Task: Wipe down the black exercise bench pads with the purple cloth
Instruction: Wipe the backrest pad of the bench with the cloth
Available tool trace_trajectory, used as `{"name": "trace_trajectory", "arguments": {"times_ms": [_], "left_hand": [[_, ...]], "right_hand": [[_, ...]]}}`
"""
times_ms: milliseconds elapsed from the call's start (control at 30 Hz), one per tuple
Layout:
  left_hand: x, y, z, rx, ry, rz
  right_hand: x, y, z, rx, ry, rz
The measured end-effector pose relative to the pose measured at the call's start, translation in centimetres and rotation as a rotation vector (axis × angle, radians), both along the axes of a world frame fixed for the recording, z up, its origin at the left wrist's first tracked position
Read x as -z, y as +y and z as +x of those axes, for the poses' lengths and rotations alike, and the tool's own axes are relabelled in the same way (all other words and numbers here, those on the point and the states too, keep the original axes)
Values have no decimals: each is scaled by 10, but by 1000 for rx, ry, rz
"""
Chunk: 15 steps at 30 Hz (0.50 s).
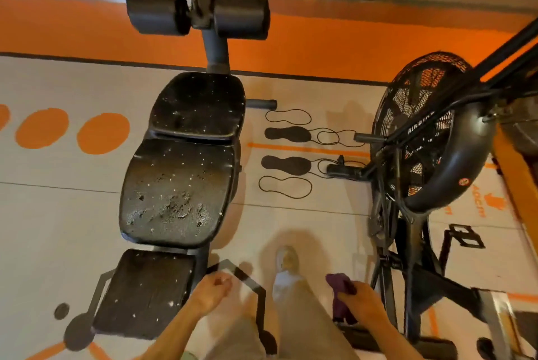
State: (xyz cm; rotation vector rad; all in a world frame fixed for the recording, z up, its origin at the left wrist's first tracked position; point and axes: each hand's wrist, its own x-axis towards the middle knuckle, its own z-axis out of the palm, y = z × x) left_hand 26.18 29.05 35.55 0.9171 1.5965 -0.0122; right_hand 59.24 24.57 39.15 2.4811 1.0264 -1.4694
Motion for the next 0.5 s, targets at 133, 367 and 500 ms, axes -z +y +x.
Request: {"name": "trace_trajectory", "arguments": {"times_ms": [133, 367, 500], "left_hand": [[-4, 15, -10, -329, 35, -94], [-3, 88, -4, -483, 4, -77], [8, 162, -6, -479, -36, -19]], "right_hand": [[-2, 104, 3, -154, 20, 41], [-5, 254, -23, -319, 48, 145], [3, 318, -50, -299, 79, 214]]}}
